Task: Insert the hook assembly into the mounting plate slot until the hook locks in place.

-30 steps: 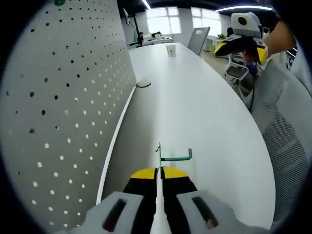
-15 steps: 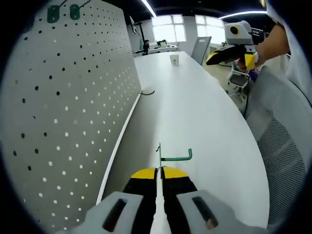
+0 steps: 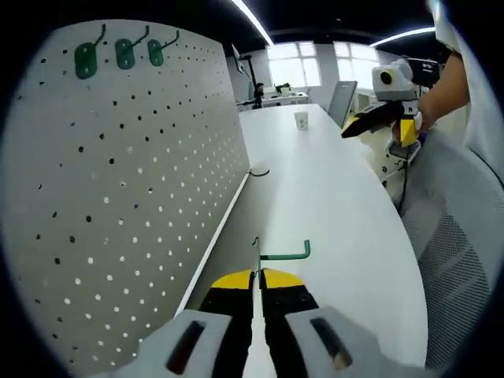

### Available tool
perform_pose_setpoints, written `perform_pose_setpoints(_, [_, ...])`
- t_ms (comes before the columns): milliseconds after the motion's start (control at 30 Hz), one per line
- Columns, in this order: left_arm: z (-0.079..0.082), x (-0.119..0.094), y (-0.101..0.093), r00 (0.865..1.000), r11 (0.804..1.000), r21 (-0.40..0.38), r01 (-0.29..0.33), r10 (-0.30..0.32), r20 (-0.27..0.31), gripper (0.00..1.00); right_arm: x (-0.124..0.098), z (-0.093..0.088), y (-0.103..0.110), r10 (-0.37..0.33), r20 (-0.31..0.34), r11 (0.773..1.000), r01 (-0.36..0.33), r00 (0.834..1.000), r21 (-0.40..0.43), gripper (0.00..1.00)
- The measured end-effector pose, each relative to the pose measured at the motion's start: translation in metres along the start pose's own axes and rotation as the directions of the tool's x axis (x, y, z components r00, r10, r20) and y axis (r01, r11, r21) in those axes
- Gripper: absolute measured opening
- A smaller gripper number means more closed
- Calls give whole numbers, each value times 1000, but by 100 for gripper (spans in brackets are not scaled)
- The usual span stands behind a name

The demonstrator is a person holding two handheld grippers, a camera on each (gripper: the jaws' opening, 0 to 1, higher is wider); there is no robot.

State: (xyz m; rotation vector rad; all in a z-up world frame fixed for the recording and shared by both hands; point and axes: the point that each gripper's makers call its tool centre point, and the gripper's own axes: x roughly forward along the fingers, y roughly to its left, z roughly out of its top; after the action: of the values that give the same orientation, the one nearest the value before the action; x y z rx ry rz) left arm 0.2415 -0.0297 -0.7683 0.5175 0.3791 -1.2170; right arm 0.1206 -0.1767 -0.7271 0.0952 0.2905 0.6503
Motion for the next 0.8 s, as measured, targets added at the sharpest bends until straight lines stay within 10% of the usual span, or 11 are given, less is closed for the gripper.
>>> perform_pose_setpoints(800, [16, -56, -4, 974, 982, -116, -150, 167, 153, 3, 2, 11, 6, 24, 30, 1000, -23, 999, -10, 59])
